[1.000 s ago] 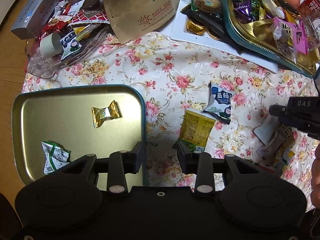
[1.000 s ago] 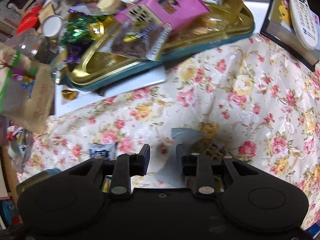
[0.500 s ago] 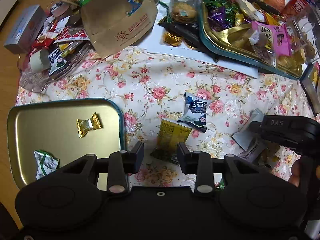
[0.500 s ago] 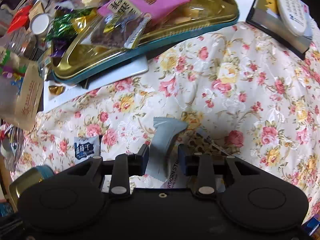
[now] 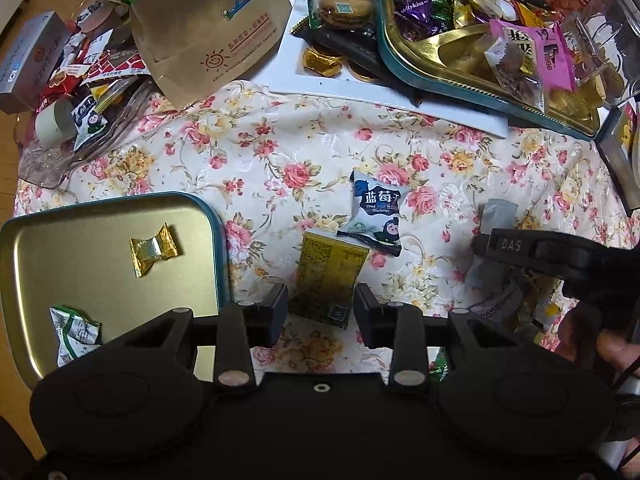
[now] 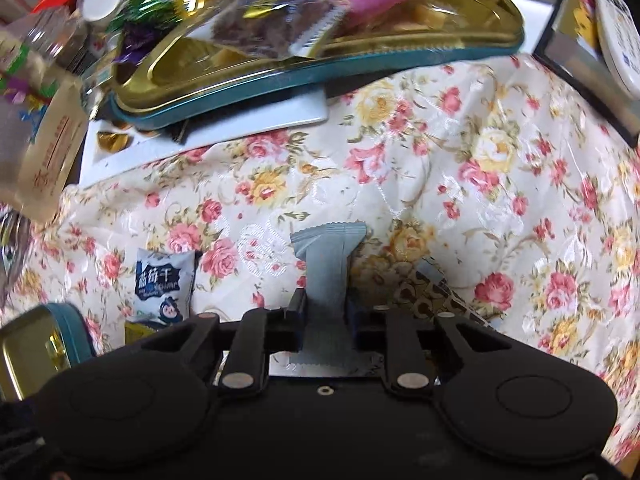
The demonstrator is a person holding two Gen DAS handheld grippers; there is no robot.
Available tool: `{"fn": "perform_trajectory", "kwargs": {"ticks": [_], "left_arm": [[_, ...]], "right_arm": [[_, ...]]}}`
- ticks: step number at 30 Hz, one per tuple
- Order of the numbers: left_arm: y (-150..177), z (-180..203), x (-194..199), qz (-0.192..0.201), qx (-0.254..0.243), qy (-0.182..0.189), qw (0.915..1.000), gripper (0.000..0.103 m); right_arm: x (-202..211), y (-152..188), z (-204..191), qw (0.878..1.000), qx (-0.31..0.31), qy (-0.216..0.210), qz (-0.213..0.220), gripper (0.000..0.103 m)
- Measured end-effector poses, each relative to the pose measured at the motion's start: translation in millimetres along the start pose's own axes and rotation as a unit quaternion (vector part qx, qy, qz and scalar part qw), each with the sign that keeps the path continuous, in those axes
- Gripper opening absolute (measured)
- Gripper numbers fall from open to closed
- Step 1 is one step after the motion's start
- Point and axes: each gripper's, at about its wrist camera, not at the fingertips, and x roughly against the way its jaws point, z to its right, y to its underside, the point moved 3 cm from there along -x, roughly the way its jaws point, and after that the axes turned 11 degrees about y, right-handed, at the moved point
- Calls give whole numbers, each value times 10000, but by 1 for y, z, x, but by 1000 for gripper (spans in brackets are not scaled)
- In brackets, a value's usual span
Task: Organize snacks
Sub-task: 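Grasp the blue blueberry packet with the left tool while the right tool holds the grey bar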
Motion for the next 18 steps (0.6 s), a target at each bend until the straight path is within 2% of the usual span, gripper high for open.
{"fn": "perform_trajectory", "kwargs": {"ticks": [12,18], "left_arm": [[0,-5,-8,-91,128,46,9999,45],[-8,-8,-7,117,277,121,9995,45]], "right_arm": [[51,-5,-7,9988,-3,-419,262,21],[76,-7,2,9979,60,-545,356,21]]}}
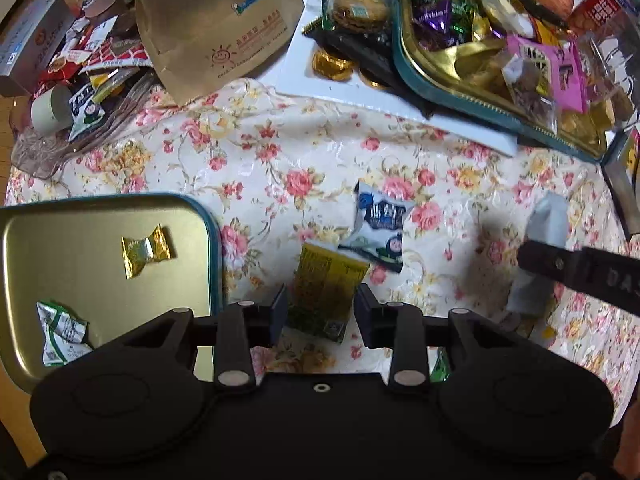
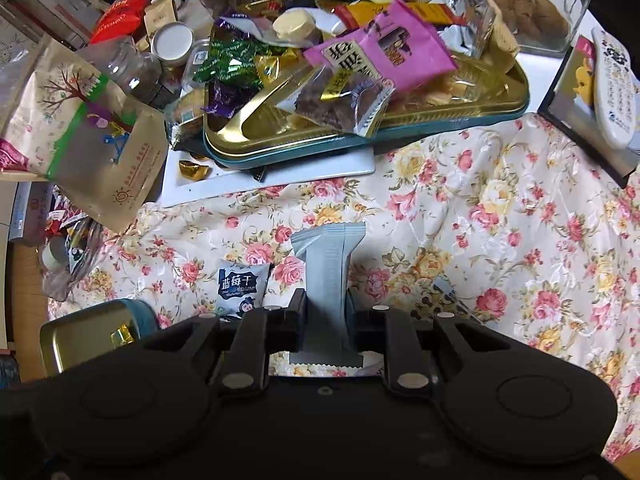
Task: Organize snacks
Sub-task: 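Grasp the blue blueberry packet with the left tool while the right tool holds the grey bar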
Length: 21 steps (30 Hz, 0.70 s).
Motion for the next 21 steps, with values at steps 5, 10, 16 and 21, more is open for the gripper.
{"fn": "perform_trajectory", "kwargs": {"ticks": [5,10,16,21], "left_arm": [[-14,12,-5,218,-303,-26,9993,45],[-25,33,-23,241,-754,85,9968,45],[-27,40,-46,142,-967,-192,9950,45],[-31,41,-57,114,-819,-114,9965,46]], "right_arm": [[14,-10,6,9997,-153,-184,71,21],[25,-12,9,9992,-216,-262,206,21],[27,-9,23,9992,-310,-177,200,21],[25,-9,31,9991,-365,-80,208,21]]}}
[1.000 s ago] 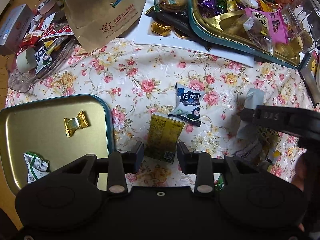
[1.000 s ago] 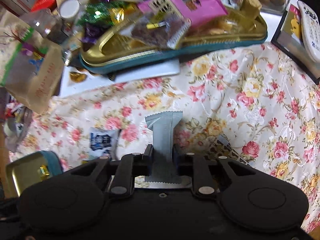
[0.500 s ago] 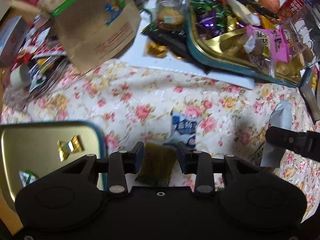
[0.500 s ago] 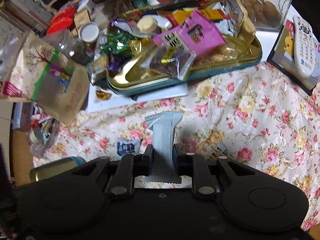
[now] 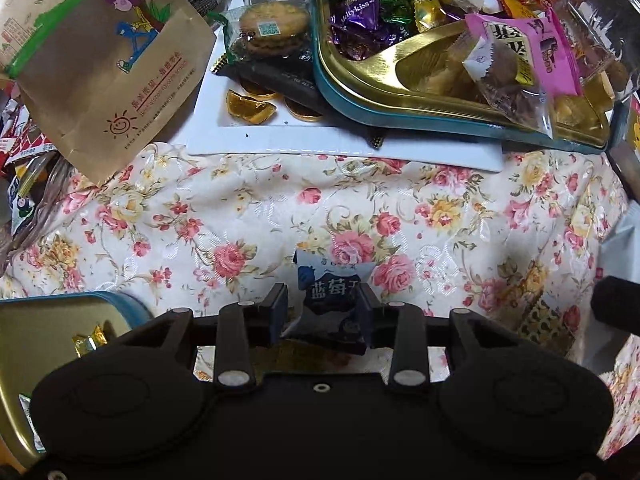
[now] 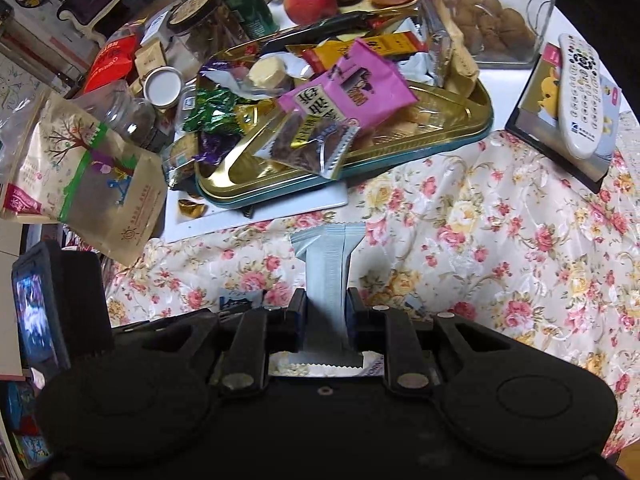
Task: Organize snacks
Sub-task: 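Grasp the blue blueberry packet with the left tool while the right tool holds the grey bar, then release the blue packet into the tin tray while the right tool carries the grey bar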
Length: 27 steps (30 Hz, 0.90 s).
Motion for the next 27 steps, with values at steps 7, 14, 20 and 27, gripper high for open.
{"fn": "perform_trajectory", "kwargs": {"ticks": [7,14,20,27], "left_arm": [[-1,6,-20,-189,5,-96,9998,47],[0,9,-18,-178,315,46,9993,42],[-9,-10,22,90,883,76,9960,41],[-4,-36,90,647,1284,-100,9896,41]], "right_arm": [[2,0,3,10000,14,35,39,21],[6,5,-3,9999,132,33,81,21],[8,4,-6,9998,119,25,135,22],[6,6,-19,9998,154,3,140,21]]}}
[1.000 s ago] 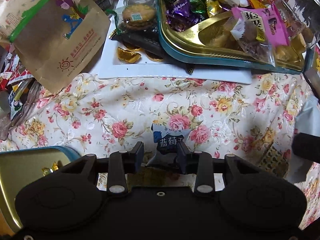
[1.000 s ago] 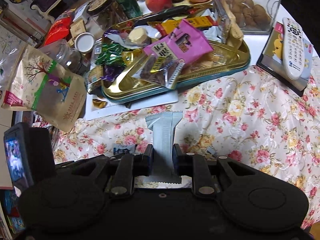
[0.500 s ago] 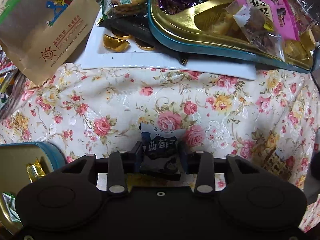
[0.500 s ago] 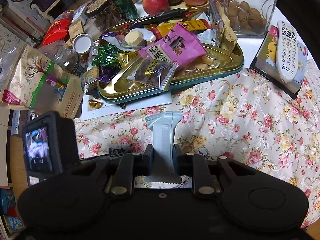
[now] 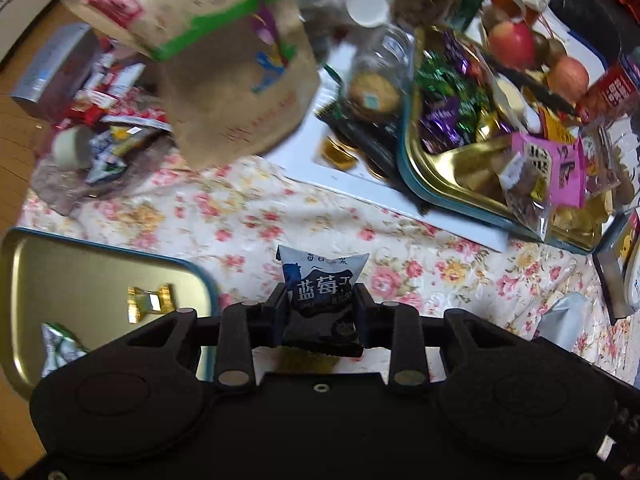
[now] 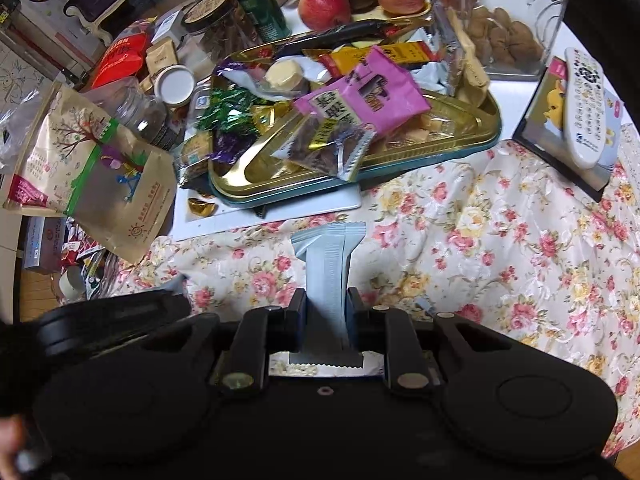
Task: Organize snacks
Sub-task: 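Release the blue packet into the tin tray while the right tool carries the grey bar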
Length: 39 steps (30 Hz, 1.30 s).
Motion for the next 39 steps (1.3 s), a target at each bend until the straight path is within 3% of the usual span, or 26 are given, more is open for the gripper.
{"fn": "perform_trajectory", "kwargs": {"ticks": [9,13,19,24,39], "left_arm": [[-17,-74,24,66,421,-883,9952,41],[-23,-107,37,92,685,-892,9936,41],[-29,-148,61,368,1020,-1216,9866,41],[-29,-178,72,411,1441,-1128,9823,42],[-26,-220,90,415,2001,-1004,9737,43]], "right_arm": [[-7,19,-46,9987,488,-123,-96,21],[-10,30,-71,9969,743,-217,-138,21],[-6,48,-109,9923,1064,-571,-257,22],[2,69,-142,9867,1404,-780,-233,22],[8,113,-205,9659,2232,-1277,-315,22]]}}
